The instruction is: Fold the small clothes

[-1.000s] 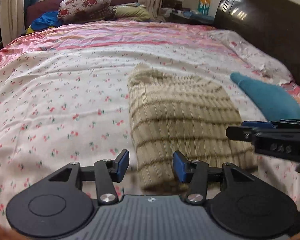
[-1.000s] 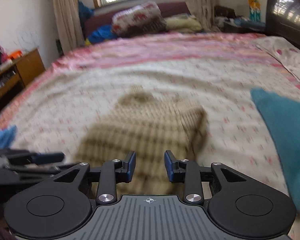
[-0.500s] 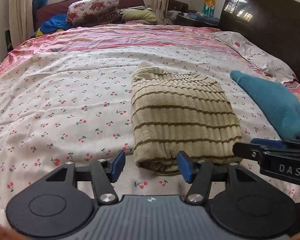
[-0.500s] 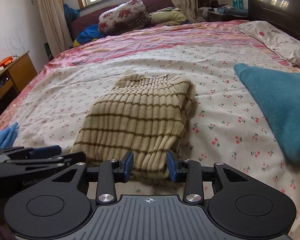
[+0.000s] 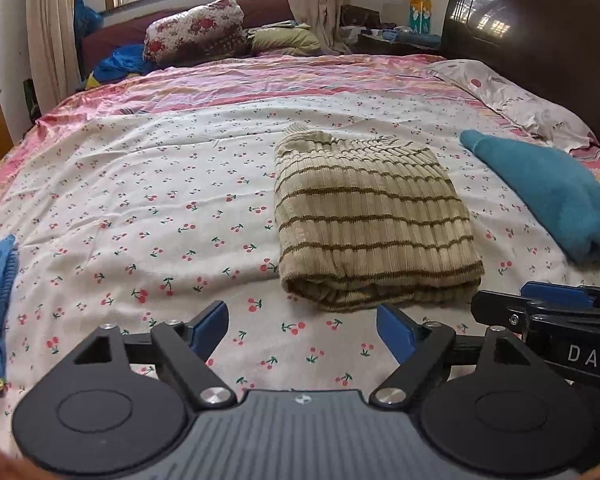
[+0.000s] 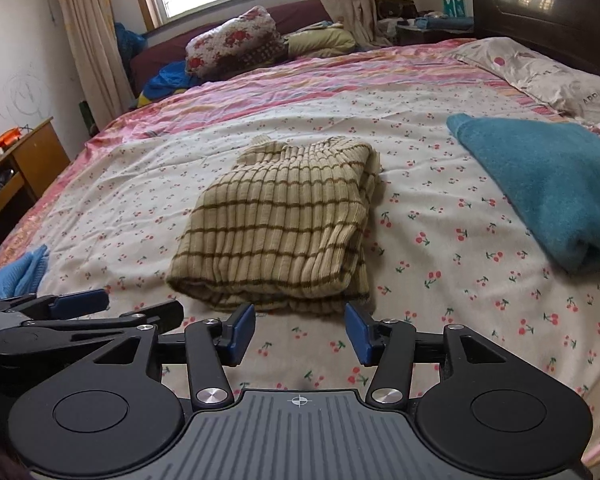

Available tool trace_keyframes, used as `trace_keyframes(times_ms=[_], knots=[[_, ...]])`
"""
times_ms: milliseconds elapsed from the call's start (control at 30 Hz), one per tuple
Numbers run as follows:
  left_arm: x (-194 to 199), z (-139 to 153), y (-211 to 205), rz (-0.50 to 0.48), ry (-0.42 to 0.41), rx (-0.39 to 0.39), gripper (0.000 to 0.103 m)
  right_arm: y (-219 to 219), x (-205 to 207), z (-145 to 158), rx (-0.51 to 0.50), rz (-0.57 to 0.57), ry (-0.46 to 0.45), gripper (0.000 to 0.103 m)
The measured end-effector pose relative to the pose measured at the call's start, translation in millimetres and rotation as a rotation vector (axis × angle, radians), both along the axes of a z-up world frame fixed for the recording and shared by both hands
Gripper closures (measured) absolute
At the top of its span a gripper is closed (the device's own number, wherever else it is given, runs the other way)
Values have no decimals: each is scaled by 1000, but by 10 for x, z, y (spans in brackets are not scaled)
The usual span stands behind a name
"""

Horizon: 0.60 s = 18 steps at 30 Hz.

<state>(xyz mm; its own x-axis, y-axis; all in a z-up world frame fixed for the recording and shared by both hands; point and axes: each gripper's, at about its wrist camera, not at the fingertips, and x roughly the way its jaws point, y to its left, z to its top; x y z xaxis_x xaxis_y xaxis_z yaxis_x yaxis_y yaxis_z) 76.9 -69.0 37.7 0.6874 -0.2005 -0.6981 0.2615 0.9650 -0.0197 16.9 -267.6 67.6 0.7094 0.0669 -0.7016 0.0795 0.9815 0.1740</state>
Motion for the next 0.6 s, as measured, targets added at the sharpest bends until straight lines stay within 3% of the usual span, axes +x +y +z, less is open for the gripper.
trace_keyframes(times_ms=[600], knots=[[-223,-72,99,-1,25,-42,13,67,-274,-90,5,-22,18,49]])
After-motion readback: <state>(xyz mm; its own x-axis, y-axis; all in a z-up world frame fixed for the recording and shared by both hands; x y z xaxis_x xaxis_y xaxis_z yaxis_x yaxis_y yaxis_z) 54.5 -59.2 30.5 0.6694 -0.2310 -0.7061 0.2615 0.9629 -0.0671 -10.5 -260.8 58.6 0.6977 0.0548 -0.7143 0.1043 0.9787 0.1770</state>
